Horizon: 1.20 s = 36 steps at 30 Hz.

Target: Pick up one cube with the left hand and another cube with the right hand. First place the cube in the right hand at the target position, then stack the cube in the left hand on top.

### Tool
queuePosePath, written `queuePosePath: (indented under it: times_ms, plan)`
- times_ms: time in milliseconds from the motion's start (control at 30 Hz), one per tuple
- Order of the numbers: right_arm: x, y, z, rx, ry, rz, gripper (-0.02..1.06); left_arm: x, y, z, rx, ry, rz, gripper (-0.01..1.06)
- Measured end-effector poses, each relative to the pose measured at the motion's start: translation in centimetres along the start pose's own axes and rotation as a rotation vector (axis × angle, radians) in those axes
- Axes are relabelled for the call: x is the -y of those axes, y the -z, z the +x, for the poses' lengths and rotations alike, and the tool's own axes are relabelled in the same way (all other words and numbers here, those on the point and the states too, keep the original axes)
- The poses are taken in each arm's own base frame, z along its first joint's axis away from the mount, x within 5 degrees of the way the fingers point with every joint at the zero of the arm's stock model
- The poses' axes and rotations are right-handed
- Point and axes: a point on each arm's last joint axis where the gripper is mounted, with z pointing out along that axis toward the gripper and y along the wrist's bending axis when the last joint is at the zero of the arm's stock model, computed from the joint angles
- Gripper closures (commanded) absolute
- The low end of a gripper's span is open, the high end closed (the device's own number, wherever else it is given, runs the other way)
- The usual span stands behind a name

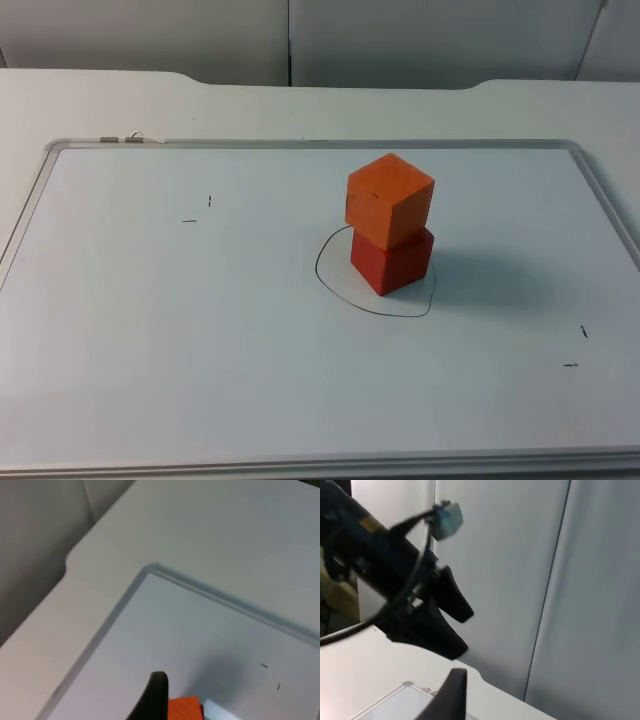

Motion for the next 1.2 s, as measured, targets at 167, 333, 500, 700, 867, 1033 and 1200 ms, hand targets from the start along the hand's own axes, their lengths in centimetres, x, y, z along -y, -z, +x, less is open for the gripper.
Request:
queuePosePath:
  times_ms: [167,333,500,700,867,1033,1200]
  plan:
    - [0.0,0.0,0.1,-0.008,0.000,-0.001,0.00,0.9,6.6,0.1,-0.014,-0.031,-0.108,0.21]
    - [0.0,0.0,0.1,-0.010,0.000,-0.001,0.00,1.7,10.7,0.5,-0.002,-0.036,-0.165,0.21]
    - [0.0,0.0,0.1,-0.010,0.000,-0.001,0.00,2.8,14.2,0.9,0.028,-0.031,-0.180,0.21]
    - [0.0,0.0,0.1,-0.012,0.000,-0.001,0.00,3.6,15.6,2.7,0.042,-0.026,-0.196,0.21]
    - [0.0,0.0,0.1,-0.014,0.000,-0.001,0.00,5.0,15.2,8.9,0.040,-0.004,-0.211,0.21]
    - [0.0,0.0,0.1,-0.016,0.000,-0.001,0.00,6.7,16.0,14.4,0.049,0.012,-0.217,0.21]
    - [0.0,0.0,0.1,-0.016,0.000,-0.001,0.00,9.1,18.2,21.1,0.124,0.043,-0.240,0.21]
